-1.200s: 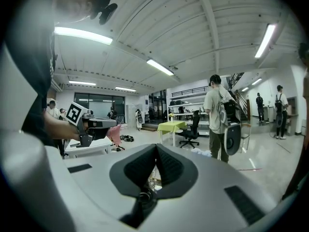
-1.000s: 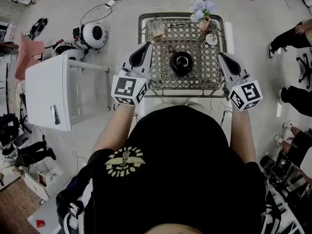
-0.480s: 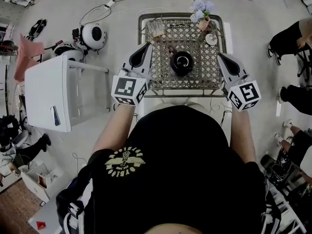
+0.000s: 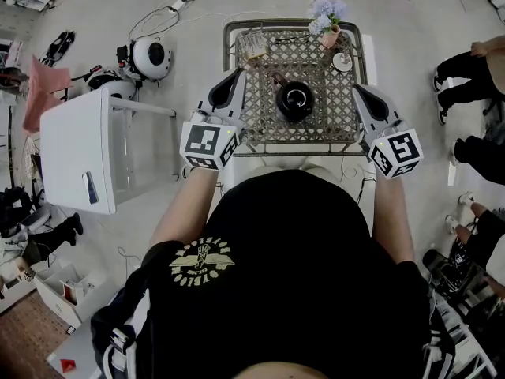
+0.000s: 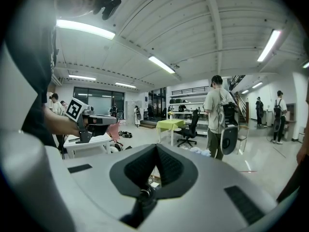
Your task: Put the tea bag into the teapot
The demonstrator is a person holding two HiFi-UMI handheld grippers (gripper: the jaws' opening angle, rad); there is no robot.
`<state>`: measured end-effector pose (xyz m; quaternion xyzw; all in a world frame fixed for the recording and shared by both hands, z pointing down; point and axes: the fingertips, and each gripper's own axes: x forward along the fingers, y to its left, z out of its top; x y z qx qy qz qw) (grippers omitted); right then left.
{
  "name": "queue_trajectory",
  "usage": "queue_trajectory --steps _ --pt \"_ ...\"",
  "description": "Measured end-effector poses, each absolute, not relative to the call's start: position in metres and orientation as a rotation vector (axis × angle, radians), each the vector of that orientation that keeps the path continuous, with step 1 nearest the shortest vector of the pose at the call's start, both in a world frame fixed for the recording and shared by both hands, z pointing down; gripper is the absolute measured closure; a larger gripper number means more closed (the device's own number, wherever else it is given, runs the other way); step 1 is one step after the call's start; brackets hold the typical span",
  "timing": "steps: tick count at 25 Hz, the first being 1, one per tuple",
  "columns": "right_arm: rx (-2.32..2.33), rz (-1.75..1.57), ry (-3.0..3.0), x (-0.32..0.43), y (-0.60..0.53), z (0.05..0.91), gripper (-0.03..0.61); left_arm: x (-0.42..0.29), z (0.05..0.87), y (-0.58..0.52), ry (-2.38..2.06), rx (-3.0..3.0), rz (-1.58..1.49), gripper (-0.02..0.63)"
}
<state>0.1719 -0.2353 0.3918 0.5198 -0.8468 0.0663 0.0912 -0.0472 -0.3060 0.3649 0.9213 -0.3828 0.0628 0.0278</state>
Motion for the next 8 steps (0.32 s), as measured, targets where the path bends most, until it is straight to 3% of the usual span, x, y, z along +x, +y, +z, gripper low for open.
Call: queue_trajectory --steps 8 --pt "1.546 0.203 -2.514 0.1708 -0.2349 0.3955 0.569 -0.0478 0.3656 -0.3067 -1.182 2.846 0.19 0.618"
